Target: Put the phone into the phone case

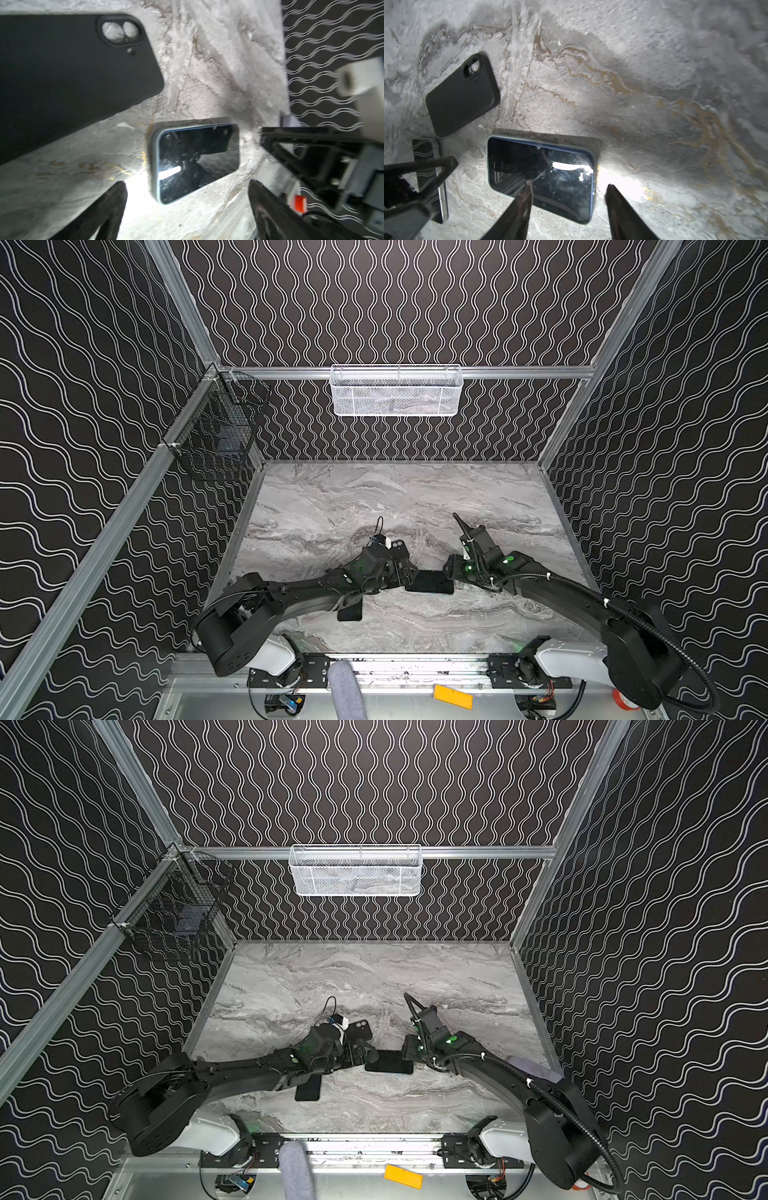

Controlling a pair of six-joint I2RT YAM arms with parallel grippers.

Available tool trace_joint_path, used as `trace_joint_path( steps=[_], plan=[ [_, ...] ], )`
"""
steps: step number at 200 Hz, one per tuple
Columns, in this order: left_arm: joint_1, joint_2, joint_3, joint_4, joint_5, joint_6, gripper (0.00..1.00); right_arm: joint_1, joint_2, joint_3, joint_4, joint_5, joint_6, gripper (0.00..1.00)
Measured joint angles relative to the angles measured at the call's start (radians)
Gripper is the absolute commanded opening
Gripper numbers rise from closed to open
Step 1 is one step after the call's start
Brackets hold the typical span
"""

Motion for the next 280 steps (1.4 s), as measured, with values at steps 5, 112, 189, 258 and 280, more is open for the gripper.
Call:
trace_joint_path(
  steps=[5,112,189,258,280],
  plan=[
    [-0.002,0.007,0.008,-0.023,-0.003,0.014,0.92,-0.003,-0.004,-0.004,-0.003,0.000,0.001,0.60],
    [-0.053,0.122,0.119,-0.218,-0.166,0.165,0.89,-0.012,0.036,-0.039,-0.016,-0.028,-0.005,0.58],
    [-0.056,0.116,0.105,-0.208,-0.210,0.176,0.89,-0.009,0.055,-0.051,-0.023,-0.023,-0.005,0.48],
    [-0.056,0.106,0.090,-0.202,-0.222,0.176,0.89,0.010,0.089,-0.051,-0.023,-0.015,-0.005,0.39],
    [-0.056,0.101,0.087,-0.204,-0.223,0.176,0.89,0.014,0.090,-0.051,-0.021,-0.011,-0.005,0.36]
  ],
)
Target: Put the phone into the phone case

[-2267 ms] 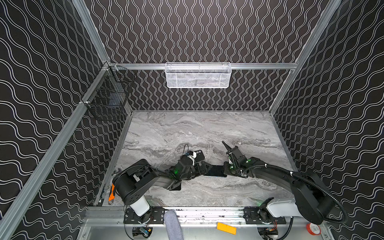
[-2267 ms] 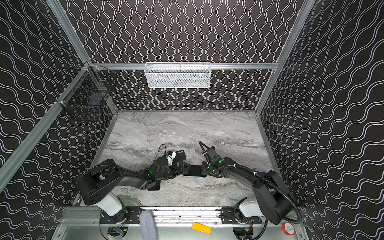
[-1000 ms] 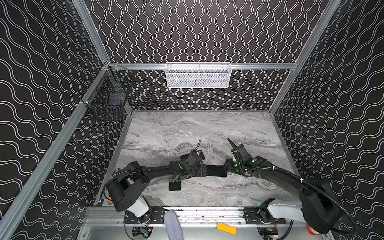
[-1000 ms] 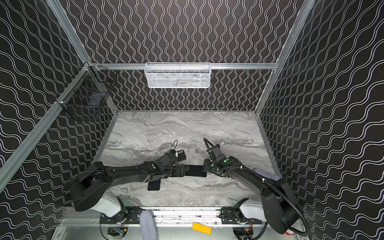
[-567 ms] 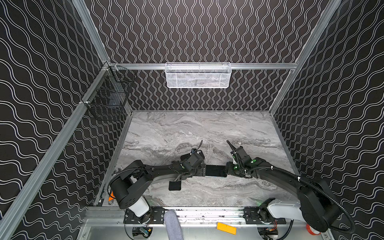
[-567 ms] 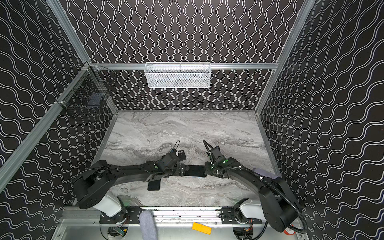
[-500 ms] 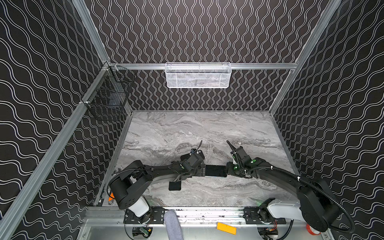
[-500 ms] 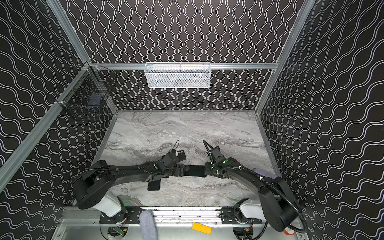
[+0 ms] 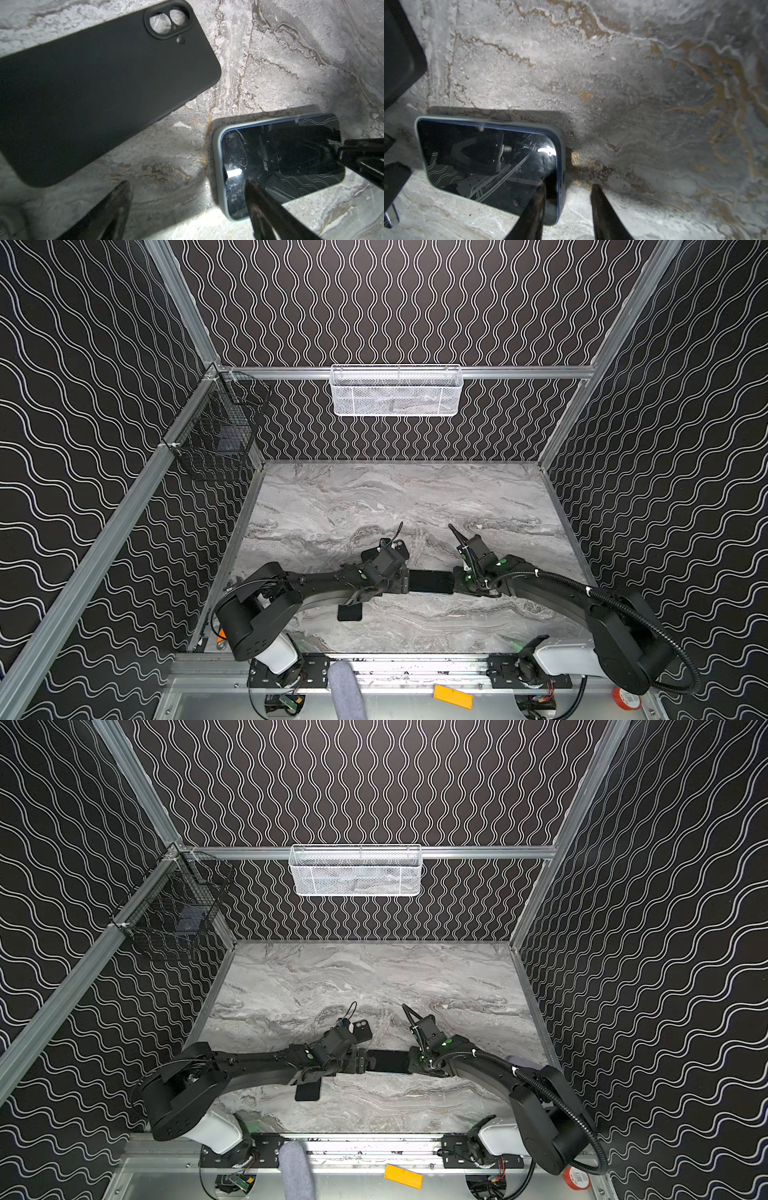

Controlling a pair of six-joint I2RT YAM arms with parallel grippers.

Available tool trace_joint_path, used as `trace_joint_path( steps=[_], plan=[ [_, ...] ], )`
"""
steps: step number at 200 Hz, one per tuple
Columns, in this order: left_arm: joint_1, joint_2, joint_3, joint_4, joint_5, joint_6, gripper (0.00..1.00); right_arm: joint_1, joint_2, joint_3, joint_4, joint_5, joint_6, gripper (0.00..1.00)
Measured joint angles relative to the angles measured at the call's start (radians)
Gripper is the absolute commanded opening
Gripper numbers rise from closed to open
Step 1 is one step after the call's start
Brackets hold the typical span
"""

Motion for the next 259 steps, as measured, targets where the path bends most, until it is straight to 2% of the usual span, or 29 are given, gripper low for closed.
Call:
trace_joint_path(
  steps=[41,90,114,161,210,259],
  plan=[
    [0.000,-0.016,-0.005,-0.021,-0.002,0.000,0.90,0.015,0.004,0.006,-0.002,0.016,0.000,0.36],
    [0.000,-0.072,-0.018,-0.043,0.018,0.000,0.93,0.020,-0.045,0.007,-0.016,0.024,0.001,0.50],
    [0.001,-0.103,-0.039,-0.025,0.056,-0.001,0.97,0.014,-0.074,0.007,-0.010,0.006,0.002,0.53],
    [0.026,-0.110,-0.117,0.105,0.185,-0.032,0.99,0.004,-0.034,0.000,0.039,-0.072,0.003,0.55],
    [0.081,-0.081,-0.183,0.322,0.323,-0.068,0.99,0.002,0.021,-0.018,0.097,-0.122,0.013,0.55],
    [0.097,-0.044,-0.195,0.422,0.404,-0.084,0.99,0.001,0.057,-0.026,0.179,-0.144,0.022,0.55]
  ],
)
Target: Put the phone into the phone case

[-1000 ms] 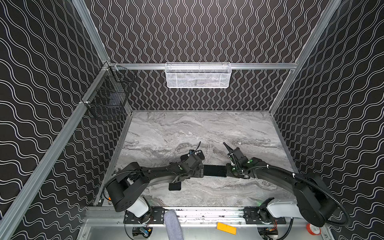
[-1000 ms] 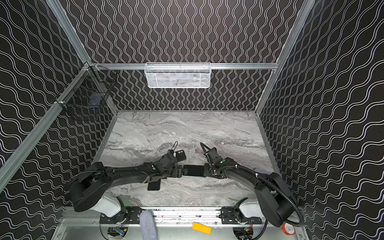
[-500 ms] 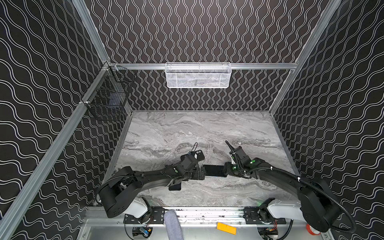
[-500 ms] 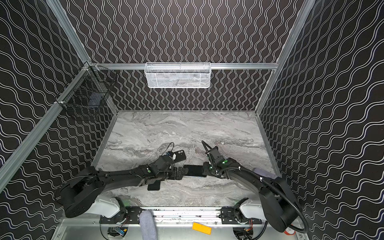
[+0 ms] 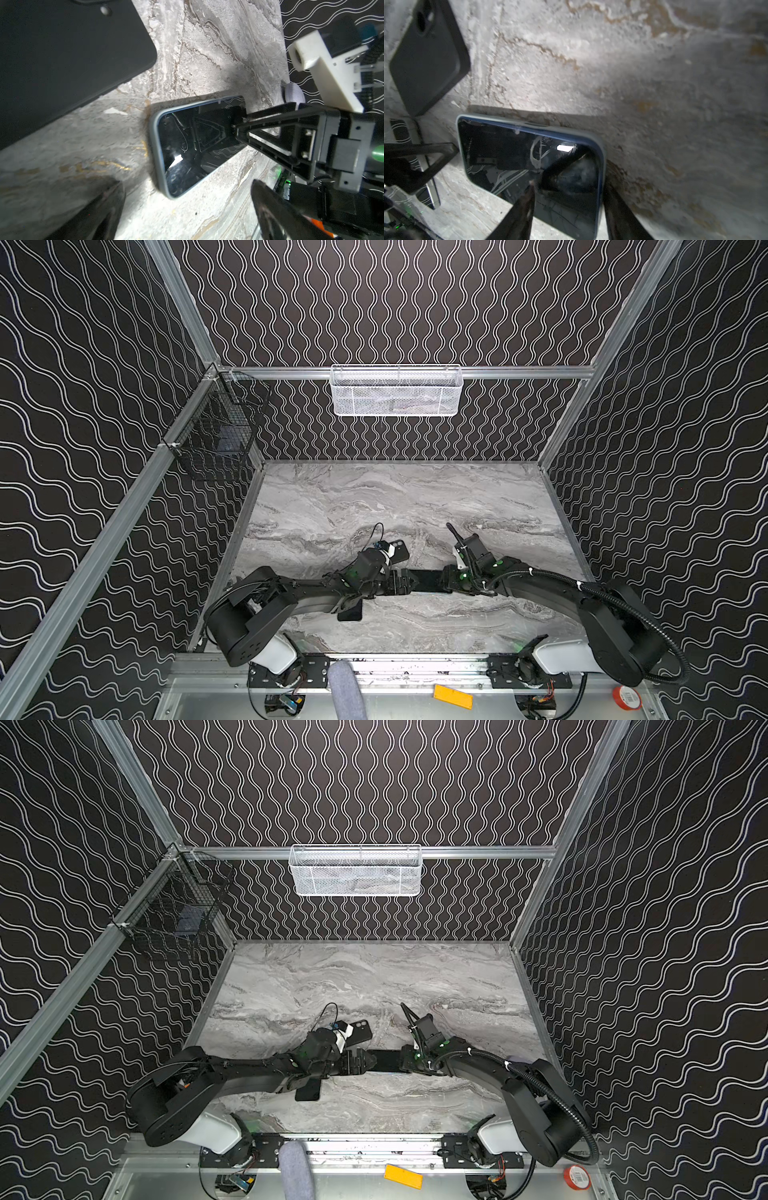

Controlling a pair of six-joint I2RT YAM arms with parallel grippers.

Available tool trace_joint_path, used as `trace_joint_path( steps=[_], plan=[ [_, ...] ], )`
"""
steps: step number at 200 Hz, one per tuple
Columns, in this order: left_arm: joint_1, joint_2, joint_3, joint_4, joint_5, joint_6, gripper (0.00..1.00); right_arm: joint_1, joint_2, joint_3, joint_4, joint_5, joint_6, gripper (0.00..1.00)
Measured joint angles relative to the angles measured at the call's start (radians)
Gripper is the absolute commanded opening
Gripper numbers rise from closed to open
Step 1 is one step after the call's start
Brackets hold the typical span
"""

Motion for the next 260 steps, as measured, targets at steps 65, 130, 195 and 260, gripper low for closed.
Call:
trace_joint_path(
  steps=[65,130,195,260],
  plan=[
    [0.009,0.055,0.000,0.105,0.032,-0.001,0.99,-0.003,0.059,-0.014,0.136,0.008,0.001,0.55],
    [0.030,0.040,-0.018,0.114,0.039,-0.014,0.98,-0.005,0.095,-0.026,0.253,0.025,-0.004,0.53],
    [0.085,0.036,-0.097,0.242,0.063,-0.079,0.93,-0.005,0.123,-0.018,0.293,-0.005,-0.025,0.52],
    [0.112,0.096,-0.126,0.407,0.069,-0.113,0.99,-0.005,0.111,-0.012,0.269,-0.018,-0.047,0.52]
  ],
)
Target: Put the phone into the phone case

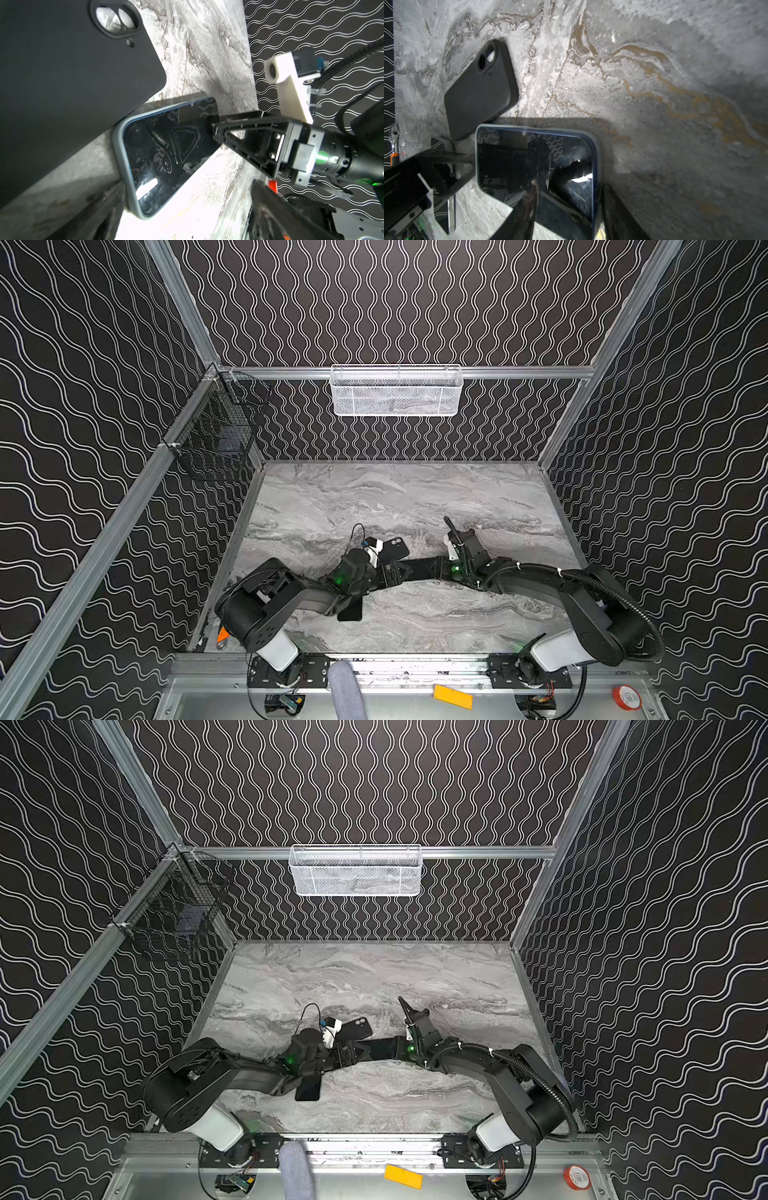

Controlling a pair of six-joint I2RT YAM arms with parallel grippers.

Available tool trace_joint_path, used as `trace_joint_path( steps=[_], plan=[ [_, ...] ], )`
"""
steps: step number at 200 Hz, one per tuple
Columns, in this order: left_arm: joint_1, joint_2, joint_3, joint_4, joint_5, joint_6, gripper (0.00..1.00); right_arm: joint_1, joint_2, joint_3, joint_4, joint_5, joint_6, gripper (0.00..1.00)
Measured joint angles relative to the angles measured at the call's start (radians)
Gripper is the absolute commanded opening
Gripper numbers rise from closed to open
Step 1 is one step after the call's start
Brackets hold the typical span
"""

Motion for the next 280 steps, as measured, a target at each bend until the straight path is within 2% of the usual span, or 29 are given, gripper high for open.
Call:
trace_joint_path(
  steps=[42,81,170,228,244,280],
  plan=[
    [0.006,0.079,-0.025,0.172,-0.013,-0.016,0.98,-0.001,0.019,0.002,0.006,-0.005,-0.006,0.52],
    [0.006,0.137,-0.051,0.312,0.038,-0.065,0.91,0.001,0.053,0.002,0.077,-0.064,-0.007,0.52],
    [0.009,0.049,-0.039,0.111,0.069,-0.045,0.75,0.001,0.056,0.005,0.079,-0.069,-0.007,0.51],
    [0.023,0.070,-0.036,0.103,0.080,-0.041,0.53,0.001,0.058,0.006,0.079,-0.069,-0.008,0.51],
    [0.025,0.071,-0.035,0.095,0.081,-0.041,0.52,0.001,0.058,0.006,0.079,-0.069,-0.008,0.51],
    [0.030,0.067,-0.034,0.074,0.084,-0.041,0.42,0.001,0.060,0.006,0.079,-0.069,-0.015,0.51]
  ],
)
